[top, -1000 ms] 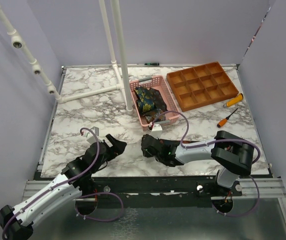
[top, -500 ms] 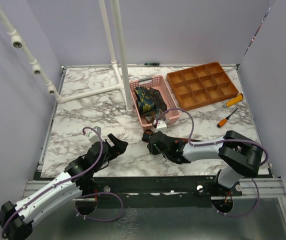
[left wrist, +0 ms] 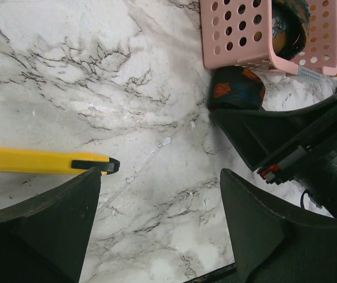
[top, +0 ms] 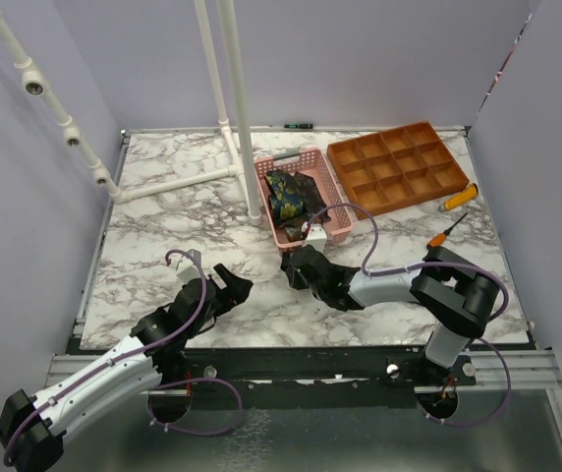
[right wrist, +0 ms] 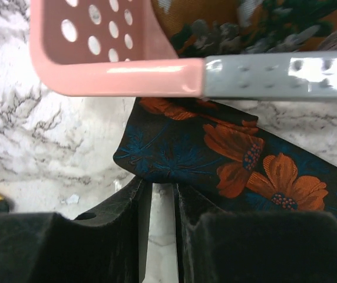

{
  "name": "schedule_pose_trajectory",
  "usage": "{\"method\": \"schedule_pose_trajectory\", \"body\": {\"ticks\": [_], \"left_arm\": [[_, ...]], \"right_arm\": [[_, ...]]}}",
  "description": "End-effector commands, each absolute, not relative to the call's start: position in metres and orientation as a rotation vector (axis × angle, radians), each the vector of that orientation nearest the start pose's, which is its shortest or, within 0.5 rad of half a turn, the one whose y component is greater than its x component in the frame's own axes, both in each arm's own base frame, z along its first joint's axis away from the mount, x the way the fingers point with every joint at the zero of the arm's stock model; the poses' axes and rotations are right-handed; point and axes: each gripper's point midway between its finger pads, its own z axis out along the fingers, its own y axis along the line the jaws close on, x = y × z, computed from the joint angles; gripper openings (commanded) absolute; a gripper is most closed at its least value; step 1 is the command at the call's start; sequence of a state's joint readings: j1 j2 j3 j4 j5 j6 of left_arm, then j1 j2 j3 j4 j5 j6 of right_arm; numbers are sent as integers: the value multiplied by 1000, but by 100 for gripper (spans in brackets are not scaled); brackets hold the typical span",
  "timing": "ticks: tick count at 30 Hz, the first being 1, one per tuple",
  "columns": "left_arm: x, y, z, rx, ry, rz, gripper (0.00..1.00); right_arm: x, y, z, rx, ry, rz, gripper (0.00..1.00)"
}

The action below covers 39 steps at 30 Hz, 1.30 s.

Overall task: Roll the ties
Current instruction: Roll the tie at the center of the board.

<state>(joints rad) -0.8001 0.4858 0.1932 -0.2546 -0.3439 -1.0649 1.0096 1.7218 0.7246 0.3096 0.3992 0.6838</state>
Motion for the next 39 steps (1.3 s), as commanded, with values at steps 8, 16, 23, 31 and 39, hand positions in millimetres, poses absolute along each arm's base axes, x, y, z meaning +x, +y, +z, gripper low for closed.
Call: {"method": "schedule_pose_trajectory", "body": {"ticks": [8,16,23,31,39], "left_arm": [[186,-161,73,-477,2130,-774,82],[185,-160,70,-472,2135,-764,82],[191,-167,76,-431,2110,-784,85],[202,-180,91,-368,2100,-780,86],[201,-183,85,-359,2123,-781,87]], "right_arm": [[257,265,-45,-322,2388,193,24],[225,287,9,-408,2355,510,38],[232,273,62,-210,2285,580,48],[277,272,81,12,2269,743,53],[291,286,66,35,2302,788,56]]}}
